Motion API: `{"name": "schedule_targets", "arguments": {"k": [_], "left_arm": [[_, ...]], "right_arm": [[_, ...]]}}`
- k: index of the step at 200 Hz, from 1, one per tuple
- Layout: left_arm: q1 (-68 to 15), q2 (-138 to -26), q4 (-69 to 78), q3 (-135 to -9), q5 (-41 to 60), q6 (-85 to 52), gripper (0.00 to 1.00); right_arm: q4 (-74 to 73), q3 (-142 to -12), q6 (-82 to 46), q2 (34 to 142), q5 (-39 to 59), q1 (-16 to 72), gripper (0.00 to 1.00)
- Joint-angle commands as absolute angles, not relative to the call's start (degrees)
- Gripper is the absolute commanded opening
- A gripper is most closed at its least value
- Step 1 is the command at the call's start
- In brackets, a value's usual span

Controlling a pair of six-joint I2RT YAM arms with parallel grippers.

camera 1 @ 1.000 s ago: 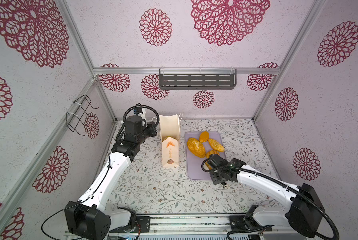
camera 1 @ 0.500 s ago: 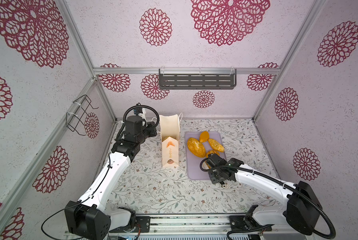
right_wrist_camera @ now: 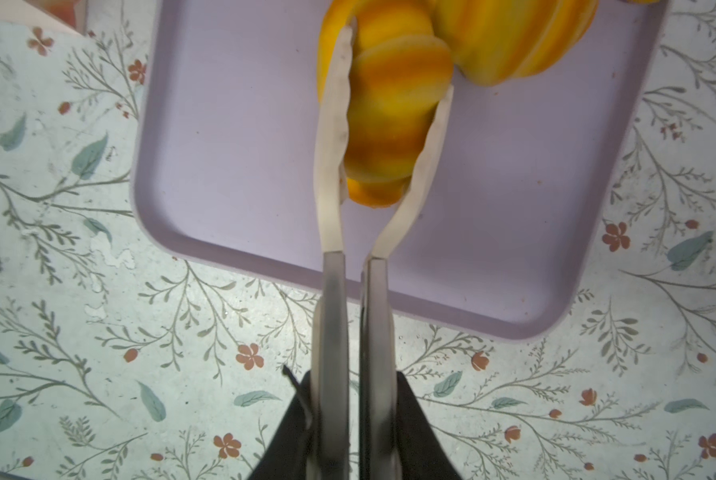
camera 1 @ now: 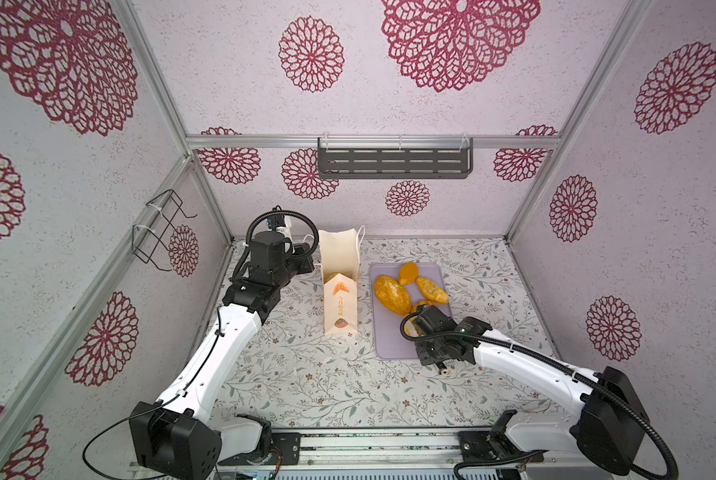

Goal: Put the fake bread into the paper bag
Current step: 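Lower the tongs onto the striped yellow roll nearest the robot and close them, then lift the striped yellow roll with the tongs high above the tray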

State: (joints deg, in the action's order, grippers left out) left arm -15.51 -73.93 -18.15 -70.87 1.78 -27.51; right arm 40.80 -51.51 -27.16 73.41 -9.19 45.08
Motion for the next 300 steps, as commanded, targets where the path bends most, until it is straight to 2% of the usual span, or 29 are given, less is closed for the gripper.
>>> {"name": "schedule_targets", "arguments": {"k": [1,131,227,300], "left_arm": [[-15.9,-73.0,-16.9,-70.8,1.7,-27.1,0.00],[-15.8,-72.3,-14.7,-69.6,3.8,-29.8,0.00],[-15.7,-71.6,-15.3,-69.8,2.9,-29.2,0.00],[-15.6,-71.8,-16.1,-70.5,3.6,-29.0,0.00]], "right_arm": [[39.0,-51.5,-31.1,70.1,-8.7,44.8,0.27],[32.9,-46.9,-41.3,56.2,-8.1,44.9,0.26],[30.5,-47.9,-37.9,54.7,-9.4,44.9,0.24],[32.6,-56.5,-32.0,59.0,-11.4,44.9,0.23]]}}
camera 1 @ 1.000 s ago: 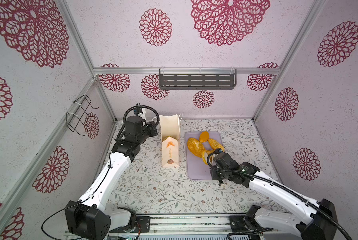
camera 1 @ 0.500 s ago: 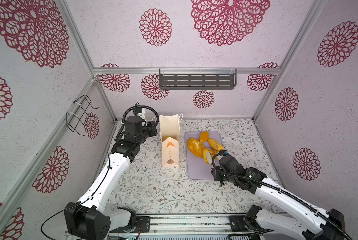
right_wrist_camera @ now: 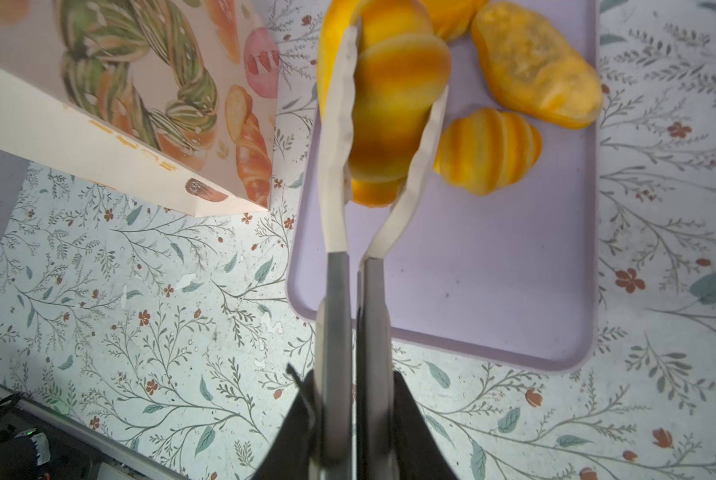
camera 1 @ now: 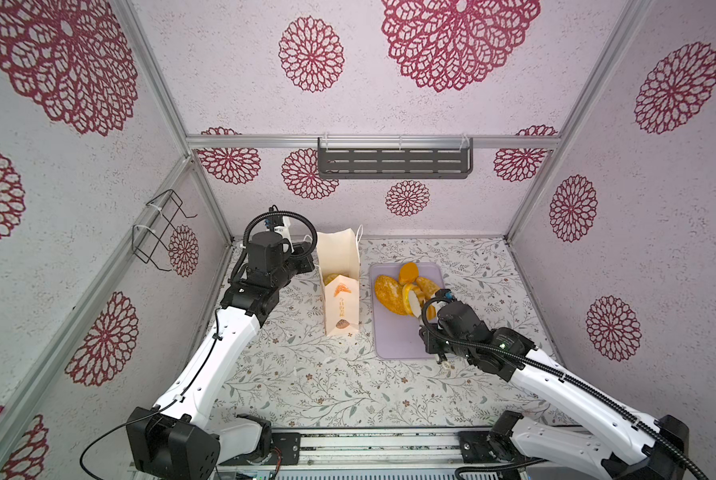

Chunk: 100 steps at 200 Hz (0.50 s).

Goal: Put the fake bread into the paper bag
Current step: 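Lift the striped yellow roll with the tongs high above the tray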

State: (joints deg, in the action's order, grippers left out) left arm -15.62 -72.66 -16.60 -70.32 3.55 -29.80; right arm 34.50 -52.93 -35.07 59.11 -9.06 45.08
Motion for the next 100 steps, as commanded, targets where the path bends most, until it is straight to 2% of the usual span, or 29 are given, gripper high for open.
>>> {"name": "schedule_targets", "arguments": {"k": [1,100], "left_arm": [[-15.7,-71.8,-16.1,-70.5,3.6,-29.0,0.00],[-15.6,-73.3,-16.5,-70.6,2.6,-28.3,0.00]], "right_arm": [[32.5,-56.6,-32.0,59.0,-11.4,44.9,0.22],[30.1,-63.1,-29.7,60.1,-11.9,44.9,0.21]]}}
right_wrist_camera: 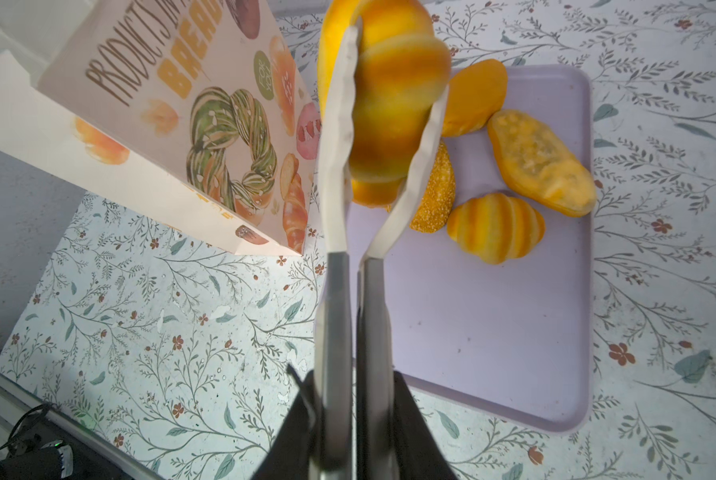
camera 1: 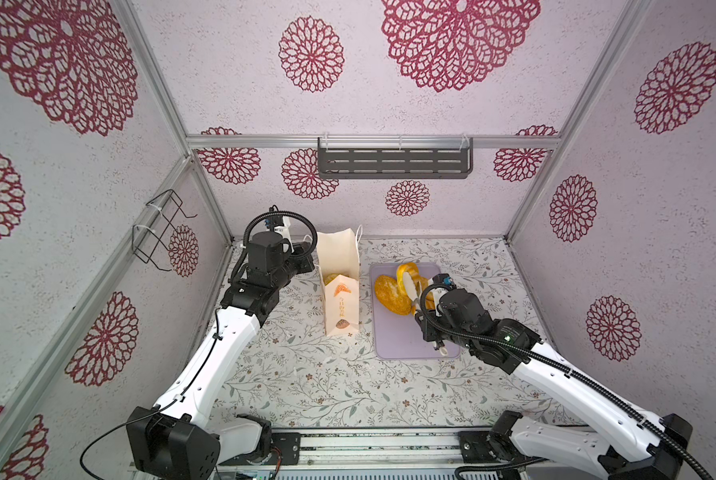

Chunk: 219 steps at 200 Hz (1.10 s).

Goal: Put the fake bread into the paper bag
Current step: 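Lift the striped yellow roll with the tongs high above the tray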

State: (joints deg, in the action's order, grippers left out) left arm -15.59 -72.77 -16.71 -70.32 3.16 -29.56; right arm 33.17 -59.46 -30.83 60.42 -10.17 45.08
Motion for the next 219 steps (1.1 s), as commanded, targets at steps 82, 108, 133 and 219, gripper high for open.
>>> {"name": "schedule_targets", "arguments": {"k": [82,108,133,219], "left_arm": [[-15.6,-73.1,-16.7,-70.6,2.1,-28.3,0.00],[-15.7,-73.0,-16.5,-70.6,2.5,-28.3,0.00],[-15.7,-72.9,-16.7,-70.6,2.2,-28.3,0.00],[-15.7,-73.3,-16.7,-70.6,2.1,-28.1,0.00]], "right_arm": [[30.8,-68.2,-31.1,60.7,-11.9,45.6,0.20],[32.0,-71.0,-30.7,61.4,-12.8,46.1,0.20],[32.7,-74.0,-29.8,62.6,-13.4,46.4,0.19],[33.2,-84.3,-26.8,68.6,-14.9,49.5,0.19]]}}
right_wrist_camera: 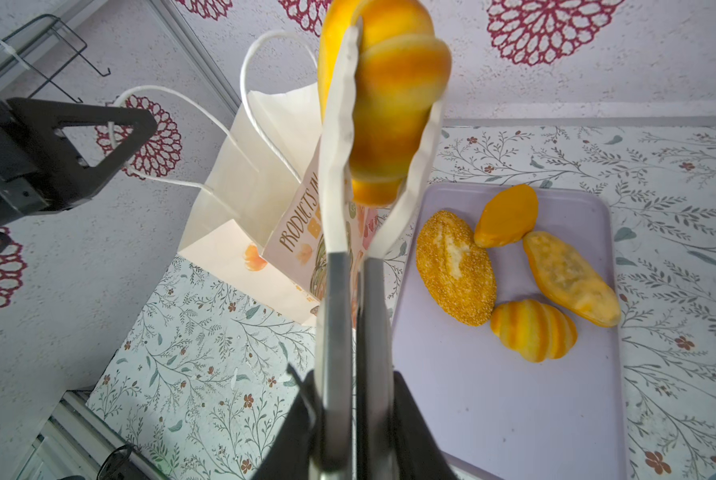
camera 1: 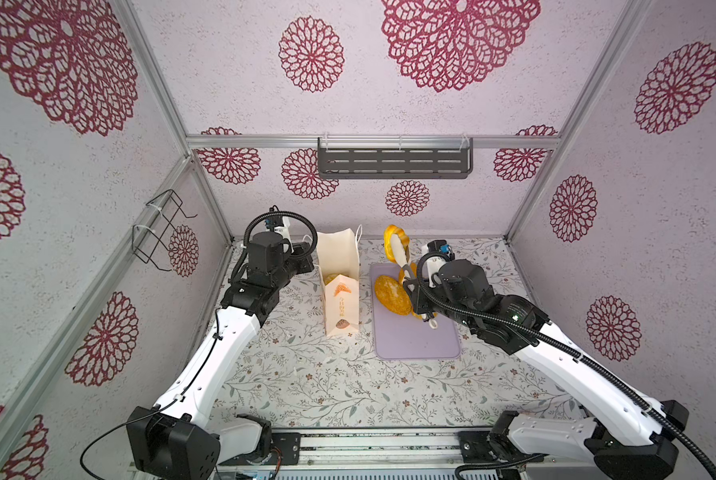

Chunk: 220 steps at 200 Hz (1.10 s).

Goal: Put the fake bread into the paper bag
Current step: 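Lift the striped yellow roll with the tongs high above the tray, then carry the roll over the bag held by the left gripper and lower it in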

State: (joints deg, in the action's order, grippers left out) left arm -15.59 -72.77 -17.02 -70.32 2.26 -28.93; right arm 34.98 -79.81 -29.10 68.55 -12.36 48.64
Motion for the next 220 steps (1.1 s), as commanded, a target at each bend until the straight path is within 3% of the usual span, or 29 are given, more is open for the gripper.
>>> {"name": "schedule_targets", "arguments": {"k": [1,61,220], "left_arm": [[-15.7,-73.2,-16.7,-70.6,2.0,-28.1,0.00],[-15.8,-73.5,-16.7,-70.6,2.4,-28.2,0.00],[-15.7,-72.5,-16.3,-70.4,2.4,-28.3,0.00]], "right_arm": [[33.2,-84.4,-26.8,68.7,-14.9,49.5,0.19],[35.3,-94.1,-24.2,74.0,-15.7,51.8,0.19],[30.9,-102.3,-23.1,83.7,-17.8,57.6,0.20]]}}
